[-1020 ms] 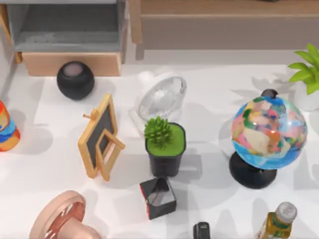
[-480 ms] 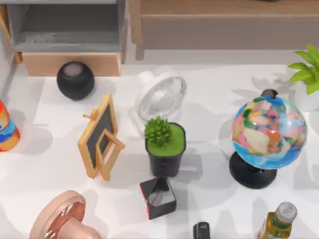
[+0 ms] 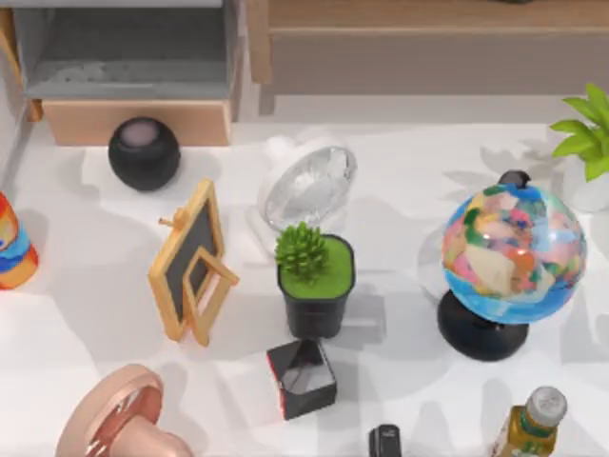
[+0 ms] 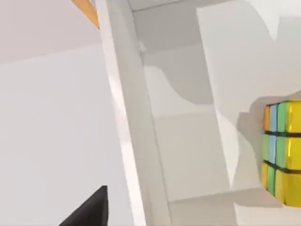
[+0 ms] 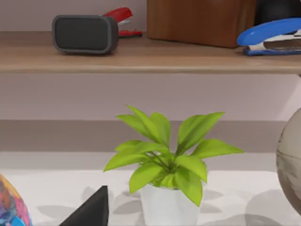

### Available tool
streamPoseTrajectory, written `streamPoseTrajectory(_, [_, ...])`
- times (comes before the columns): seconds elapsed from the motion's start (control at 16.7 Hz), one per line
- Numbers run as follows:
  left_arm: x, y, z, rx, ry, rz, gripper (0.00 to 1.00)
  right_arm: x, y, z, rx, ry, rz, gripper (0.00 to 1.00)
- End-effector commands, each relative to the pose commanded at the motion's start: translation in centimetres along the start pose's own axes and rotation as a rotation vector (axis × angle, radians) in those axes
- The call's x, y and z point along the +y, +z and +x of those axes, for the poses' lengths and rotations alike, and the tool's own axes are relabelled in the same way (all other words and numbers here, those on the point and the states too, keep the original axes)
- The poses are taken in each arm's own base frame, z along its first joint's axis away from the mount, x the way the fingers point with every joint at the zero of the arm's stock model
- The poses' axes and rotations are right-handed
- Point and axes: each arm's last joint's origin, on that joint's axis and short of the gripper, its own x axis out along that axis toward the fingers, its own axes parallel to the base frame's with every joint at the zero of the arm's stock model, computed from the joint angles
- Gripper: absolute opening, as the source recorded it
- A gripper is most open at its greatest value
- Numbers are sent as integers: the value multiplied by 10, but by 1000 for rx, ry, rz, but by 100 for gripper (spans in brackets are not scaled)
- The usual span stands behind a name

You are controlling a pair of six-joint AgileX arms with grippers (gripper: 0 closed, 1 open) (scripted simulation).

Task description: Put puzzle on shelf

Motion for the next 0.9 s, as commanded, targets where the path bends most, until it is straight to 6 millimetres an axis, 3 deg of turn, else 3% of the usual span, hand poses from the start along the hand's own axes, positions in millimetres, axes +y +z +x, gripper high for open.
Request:
streamPoseTrajectory(0.3, [-39,14,29,202,-108,6,100,0,0,0,0,0,0,100])
streamPoseTrajectory(0.9, [-44,12,34,223,-119,6,100,0,0,0,0,0,0,100])
